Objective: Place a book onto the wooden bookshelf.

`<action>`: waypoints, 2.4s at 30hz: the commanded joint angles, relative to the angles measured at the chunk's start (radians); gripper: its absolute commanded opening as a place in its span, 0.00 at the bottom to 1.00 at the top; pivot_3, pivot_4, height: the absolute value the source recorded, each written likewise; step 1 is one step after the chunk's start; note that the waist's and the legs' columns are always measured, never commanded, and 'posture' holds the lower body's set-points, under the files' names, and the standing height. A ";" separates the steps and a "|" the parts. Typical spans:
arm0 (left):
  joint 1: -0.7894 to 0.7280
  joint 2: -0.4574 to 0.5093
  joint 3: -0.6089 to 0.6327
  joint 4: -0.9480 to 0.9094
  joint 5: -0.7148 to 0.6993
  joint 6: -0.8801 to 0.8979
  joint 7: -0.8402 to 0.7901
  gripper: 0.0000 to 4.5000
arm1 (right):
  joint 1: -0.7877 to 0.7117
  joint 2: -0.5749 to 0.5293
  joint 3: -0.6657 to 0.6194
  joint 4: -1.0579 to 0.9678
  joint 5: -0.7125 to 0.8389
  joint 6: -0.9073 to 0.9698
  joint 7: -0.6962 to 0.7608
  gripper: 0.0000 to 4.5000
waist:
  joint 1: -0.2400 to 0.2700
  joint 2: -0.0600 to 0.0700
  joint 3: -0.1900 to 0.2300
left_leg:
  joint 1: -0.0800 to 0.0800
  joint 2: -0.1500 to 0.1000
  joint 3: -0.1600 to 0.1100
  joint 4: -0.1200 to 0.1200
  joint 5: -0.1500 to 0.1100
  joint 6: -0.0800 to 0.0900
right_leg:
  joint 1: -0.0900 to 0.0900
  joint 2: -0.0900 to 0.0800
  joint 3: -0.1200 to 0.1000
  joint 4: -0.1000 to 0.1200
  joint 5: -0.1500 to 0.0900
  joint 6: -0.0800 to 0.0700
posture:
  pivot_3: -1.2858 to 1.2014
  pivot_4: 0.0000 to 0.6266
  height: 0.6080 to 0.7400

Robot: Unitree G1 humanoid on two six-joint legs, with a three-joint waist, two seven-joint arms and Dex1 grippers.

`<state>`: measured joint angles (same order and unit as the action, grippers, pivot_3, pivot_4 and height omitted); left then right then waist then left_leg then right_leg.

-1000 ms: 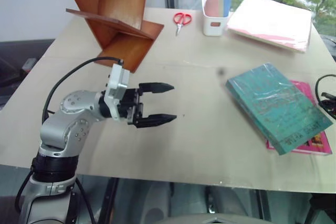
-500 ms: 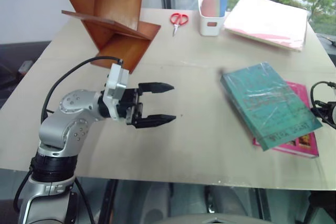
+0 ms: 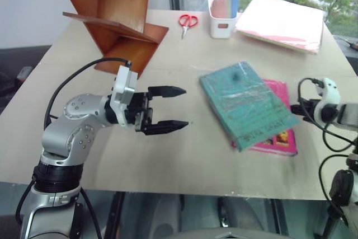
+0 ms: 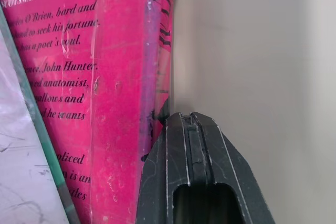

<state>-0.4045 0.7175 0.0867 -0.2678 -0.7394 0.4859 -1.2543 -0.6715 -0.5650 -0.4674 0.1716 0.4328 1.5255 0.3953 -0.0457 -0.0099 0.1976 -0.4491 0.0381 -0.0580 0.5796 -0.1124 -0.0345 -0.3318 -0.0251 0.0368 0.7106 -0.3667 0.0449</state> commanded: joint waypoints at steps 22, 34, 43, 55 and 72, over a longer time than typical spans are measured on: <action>0.143 -0.055 0.068 -0.031 -0.117 0.291 0.378 1.00 | 0.685 -0.187 -0.178 -0.831 0.309 -0.683 0.505 0.77 | 0.010 -0.001 0.000 | -0.002 0.001 0.001 0.000 0.000 0.000 | -0.002 -0.001 0.001 0.000 0.000 0.000 | 0.52 0.24 1.00; -0.109 -0.262 0.073 0.273 -0.344 0.764 0.646 1.00 | 0.962 -0.168 -0.126 -1.053 0.237 -0.859 0.455 0.99 | 0.026 -0.004 -0.001 | -0.002 -0.001 -0.001 0.002 0.000 0.000 | 0.000 -0.001 -0.002 0.000 0.000 0.001 | 0.52 0.24 1.00; -0.240 -0.493 0.151 0.515 -0.339 0.852 0.856 1.00 | 1.026 -0.152 -0.114 -1.129 0.241 -0.890 0.367 0.99 | 0.032 -0.005 -0.001 | -0.003 -0.001 -0.002 0.003 0.000 0.000 | 0.000 -0.001 -0.002 0.000 0.000 0.001 | 0.52 0.24 1.00; -0.258 -0.685 0.193 0.605 -0.290 0.761 0.932 1.00 | 1.093 -0.166 -0.169 -1.192 0.289 -0.885 0.298 0.99 | 0.034 -0.005 -0.001 | -0.002 -0.002 -0.002 0.003 0.000 0.000 | 0.001 -0.002 -0.003 -0.001 0.000 0.001 | 0.52 0.24 1.00; -0.276 -0.620 0.303 0.625 -0.313 0.761 0.909 0.10 | 1.069 -0.182 -0.104 -1.157 0.269 -0.921 0.273 1.00 | 0.023 -0.005 -0.002 | -0.001 -0.001 -0.002 0.003 0.000 0.000 | 0.002 -0.001 -0.002 0.000 0.000 0.001 | 0.52 0.24 1.00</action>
<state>-0.6755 0.0590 0.3642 0.3988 -1.0463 1.2444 -0.3243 0.4128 -0.7394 -0.5843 -0.9912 0.7104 0.6354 0.6692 -0.0226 -0.0152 0.1960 -0.4500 0.0370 -0.0599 0.5823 -0.1125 -0.0346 -0.3302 -0.0255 0.0344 0.7101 -0.3667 0.0460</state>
